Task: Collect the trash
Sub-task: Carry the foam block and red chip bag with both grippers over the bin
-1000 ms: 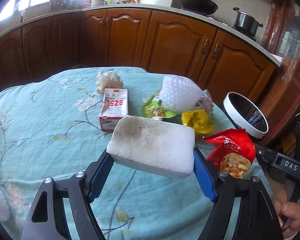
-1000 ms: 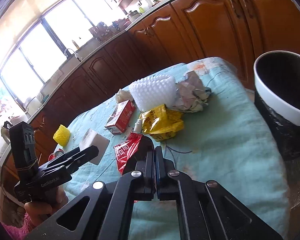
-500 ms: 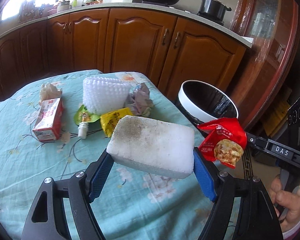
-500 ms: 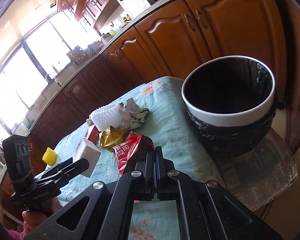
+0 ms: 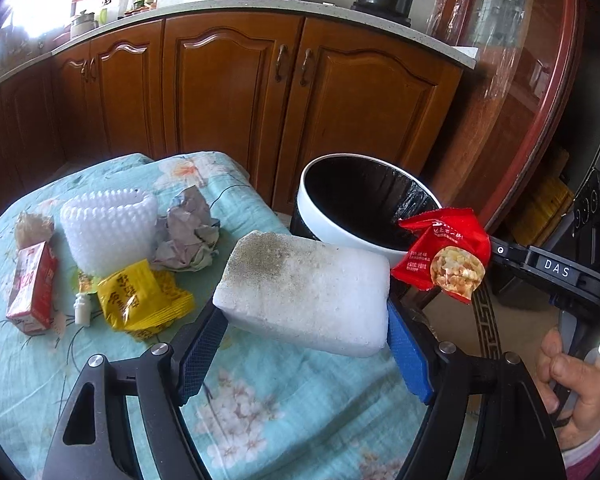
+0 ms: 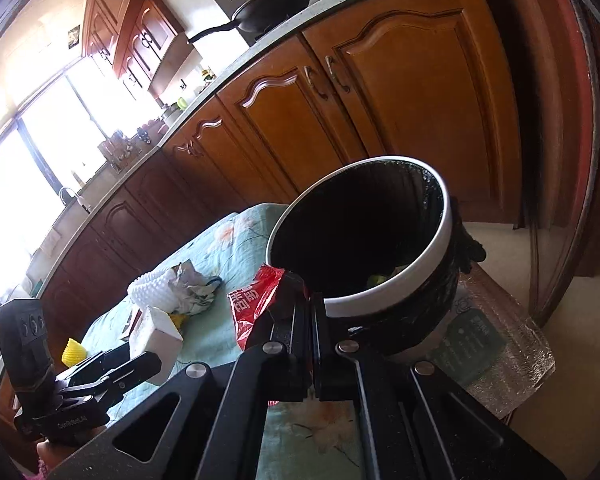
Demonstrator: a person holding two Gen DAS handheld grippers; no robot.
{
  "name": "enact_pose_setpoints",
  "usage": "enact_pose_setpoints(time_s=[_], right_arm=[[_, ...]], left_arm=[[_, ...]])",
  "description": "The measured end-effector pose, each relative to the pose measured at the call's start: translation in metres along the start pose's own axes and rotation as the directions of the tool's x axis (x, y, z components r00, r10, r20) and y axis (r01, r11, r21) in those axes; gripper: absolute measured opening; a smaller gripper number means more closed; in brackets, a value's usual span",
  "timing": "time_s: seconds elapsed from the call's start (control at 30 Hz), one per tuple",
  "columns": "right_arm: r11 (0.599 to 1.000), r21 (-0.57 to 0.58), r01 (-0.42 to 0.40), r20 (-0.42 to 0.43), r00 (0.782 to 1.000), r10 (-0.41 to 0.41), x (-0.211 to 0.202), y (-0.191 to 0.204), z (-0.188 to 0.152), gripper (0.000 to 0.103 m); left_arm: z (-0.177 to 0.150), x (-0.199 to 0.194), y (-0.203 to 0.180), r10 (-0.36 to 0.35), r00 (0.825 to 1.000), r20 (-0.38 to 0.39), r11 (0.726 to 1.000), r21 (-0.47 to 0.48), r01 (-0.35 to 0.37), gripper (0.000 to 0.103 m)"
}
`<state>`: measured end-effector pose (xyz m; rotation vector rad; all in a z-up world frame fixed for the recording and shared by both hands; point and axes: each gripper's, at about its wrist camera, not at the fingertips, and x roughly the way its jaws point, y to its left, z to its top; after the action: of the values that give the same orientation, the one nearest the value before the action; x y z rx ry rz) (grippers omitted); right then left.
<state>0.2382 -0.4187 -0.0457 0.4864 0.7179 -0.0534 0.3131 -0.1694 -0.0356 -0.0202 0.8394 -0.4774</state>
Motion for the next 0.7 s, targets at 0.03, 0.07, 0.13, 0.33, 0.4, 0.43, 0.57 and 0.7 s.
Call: enact_pose_setpoints(time_s=[0.03, 0.07, 0.13, 0.33, 0.4, 0.43, 0.57, 0.7], right_arm=[[1.000, 0.000, 0.006, 0.004, 1.000, -0.006, 0.000, -0.002, 0.002, 0.001], [1.000, 0.001, 0.010, 0.009, 1.000, -0.010, 0.000, -0.004, 0.005, 0.001], [1.000, 0.004, 0.019, 0.017, 1.000, -0.019, 0.002, -0.009, 0.011, 0.001], [0.999, -0.005, 0.051, 0.041, 0.998, -0.051, 0.009, -0.019, 0.032, 0.001], [0.998, -0.005, 0.065, 0.045, 0.997, -0.065, 0.013, -0.023, 0.040, 0.001], [0.997, -0.005, 0.071, 0.046, 0.996, -0.071, 0.015, -0.025, 0.043, 0.001], [0.995, -0.011, 0.097, 0.039, 0.995, -0.097, 0.023, -0.032, 0.054, 0.001], [0.993, -0.025, 0.117, 0.023, 0.993, -0.117, 0.031, -0.037, 0.059, 0.001]], left_arm=[[0.004, 0.004, -0.002, -0.003, 1.000, -0.001, 1.000, 0.003, 0.003, 0.077], [0.008, 0.009, -0.004, -0.007, 1.000, -0.003, 1.000, 0.004, 0.007, 0.077], [0.017, 0.018, -0.008, -0.014, 1.000, -0.008, 1.000, 0.007, 0.014, 0.077], [0.048, 0.049, -0.022, -0.003, 1.000, -0.007, 0.998, 0.057, 0.003, 0.077], [0.058, 0.059, -0.027, -0.003, 1.000, -0.004, 0.997, 0.072, 0.003, 0.077], [0.062, 0.065, -0.030, -0.001, 1.000, -0.007, 0.996, 0.084, 0.002, 0.077], [0.075, 0.087, -0.041, 0.011, 1.000, -0.011, 0.993, 0.116, -0.009, 0.077], [0.082, 0.109, -0.047, 0.017, 0.999, -0.030, 0.991, 0.135, -0.013, 0.077]])
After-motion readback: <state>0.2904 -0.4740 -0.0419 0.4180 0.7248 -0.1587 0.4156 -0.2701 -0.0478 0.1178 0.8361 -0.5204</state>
